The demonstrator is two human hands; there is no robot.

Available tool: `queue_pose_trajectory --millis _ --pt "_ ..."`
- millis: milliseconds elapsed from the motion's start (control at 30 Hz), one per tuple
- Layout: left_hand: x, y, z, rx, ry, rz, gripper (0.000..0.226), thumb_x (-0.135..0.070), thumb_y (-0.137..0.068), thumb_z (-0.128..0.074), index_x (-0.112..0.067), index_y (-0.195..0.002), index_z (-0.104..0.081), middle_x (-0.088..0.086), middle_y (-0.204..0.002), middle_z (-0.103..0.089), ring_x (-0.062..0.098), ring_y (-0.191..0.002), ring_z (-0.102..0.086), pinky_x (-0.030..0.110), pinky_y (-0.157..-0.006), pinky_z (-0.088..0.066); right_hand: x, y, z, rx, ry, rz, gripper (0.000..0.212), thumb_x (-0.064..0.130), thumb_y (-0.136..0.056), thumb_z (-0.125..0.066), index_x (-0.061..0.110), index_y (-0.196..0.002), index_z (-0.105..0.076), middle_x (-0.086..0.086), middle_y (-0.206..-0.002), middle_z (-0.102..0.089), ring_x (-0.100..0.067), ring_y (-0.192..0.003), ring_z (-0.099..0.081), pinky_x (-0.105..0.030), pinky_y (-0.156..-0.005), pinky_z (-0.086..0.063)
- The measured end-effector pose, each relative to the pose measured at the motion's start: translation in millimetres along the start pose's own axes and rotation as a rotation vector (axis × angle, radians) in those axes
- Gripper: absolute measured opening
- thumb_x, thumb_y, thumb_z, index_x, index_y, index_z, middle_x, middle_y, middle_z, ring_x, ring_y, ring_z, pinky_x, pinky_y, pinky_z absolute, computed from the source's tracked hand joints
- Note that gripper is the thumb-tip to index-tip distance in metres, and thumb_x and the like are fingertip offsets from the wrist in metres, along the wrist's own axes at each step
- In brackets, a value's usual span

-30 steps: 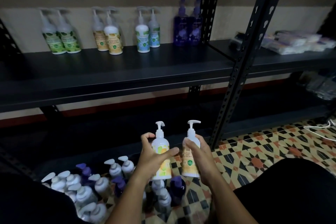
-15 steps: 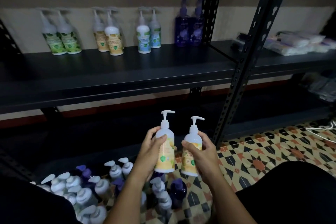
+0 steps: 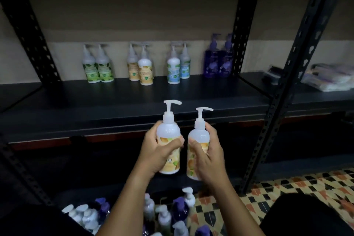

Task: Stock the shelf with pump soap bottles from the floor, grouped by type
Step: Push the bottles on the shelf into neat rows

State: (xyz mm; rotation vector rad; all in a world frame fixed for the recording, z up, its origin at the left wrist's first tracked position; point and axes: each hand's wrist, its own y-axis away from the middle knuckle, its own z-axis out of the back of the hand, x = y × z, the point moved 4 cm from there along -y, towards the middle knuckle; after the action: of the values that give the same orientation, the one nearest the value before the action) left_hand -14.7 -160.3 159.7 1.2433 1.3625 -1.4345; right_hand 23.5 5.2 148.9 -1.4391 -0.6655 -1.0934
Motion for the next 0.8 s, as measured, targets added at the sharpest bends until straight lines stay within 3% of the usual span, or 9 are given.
queue_pose_trajectory --millis 100,200,367,467,800 --pt "-38 -22 22 -0.043 -0.023 -0.089 0.056 -0.038 -0.063 -0.086 -0.015 -0.11 -0.066 0.024 -0.099 -0.072 0.027 -0.085 -0.071 0.048 -0.084 -0.059 23 -29 -20 -0.008 -0.014 0.074 0.056 0.046 -0.087 -0.065 0.03 -0.138 -0.051 0.017 -0.105 -0.068 -0.006 -0.094 -0.067 -0.019 -0.082 -0.052" --pt "-70 -43 43 -0.054 -0.079 -0.129 0.059 -0.038 -0.062 -0.088 -0.016 -0.112 -0.065 0.01 -0.096 -0.078 0.016 -0.085 -0.074 0.032 -0.079 -0.058 42 -58 -40 0.001 -0.004 0.142 0.06 0.053 -0.083 -0.065 0.034 -0.138 -0.049 0.01 -0.108 -0.068 -0.01 -0.095 -0.067 -0.026 -0.083 -0.053" --pt "-106 -73 88 -0.104 -0.109 -0.158 0.047 -0.018 -0.074 -0.09 -0.014 -0.115 -0.066 0.002 -0.102 -0.08 0.017 -0.091 -0.075 0.037 -0.086 -0.061 65 -107 -84 0.075 0.004 0.199 0.065 0.059 -0.083 -0.069 0.036 -0.139 -0.045 0.003 -0.121 -0.065 -0.015 -0.109 -0.065 -0.041 -0.096 -0.054" --pt "-107 -86 105 -0.161 -0.108 -0.169 0.042 -0.016 -0.077 -0.091 -0.014 -0.111 -0.067 -0.001 -0.091 -0.077 0.014 -0.082 -0.072 0.034 -0.078 -0.06 63 -129 -106 0.123 -0.009 0.219 0.066 0.058 -0.086 -0.069 0.034 -0.142 -0.043 0.001 -0.128 -0.062 -0.018 -0.116 -0.063 -0.05 -0.101 -0.052" --pt "-95 -117 128 -0.289 -0.036 -0.198 0.035 -0.009 -0.081 -0.087 -0.01 -0.11 -0.068 -0.004 -0.084 -0.076 0.008 -0.077 -0.07 0.02 -0.067 -0.056 31 -172 -151 0.249 0.046 0.196 0.069 0.056 -0.09 -0.065 0.036 -0.146 -0.031 0.001 -0.134 -0.059 -0.015 -0.121 -0.061 -0.047 -0.104 -0.051"
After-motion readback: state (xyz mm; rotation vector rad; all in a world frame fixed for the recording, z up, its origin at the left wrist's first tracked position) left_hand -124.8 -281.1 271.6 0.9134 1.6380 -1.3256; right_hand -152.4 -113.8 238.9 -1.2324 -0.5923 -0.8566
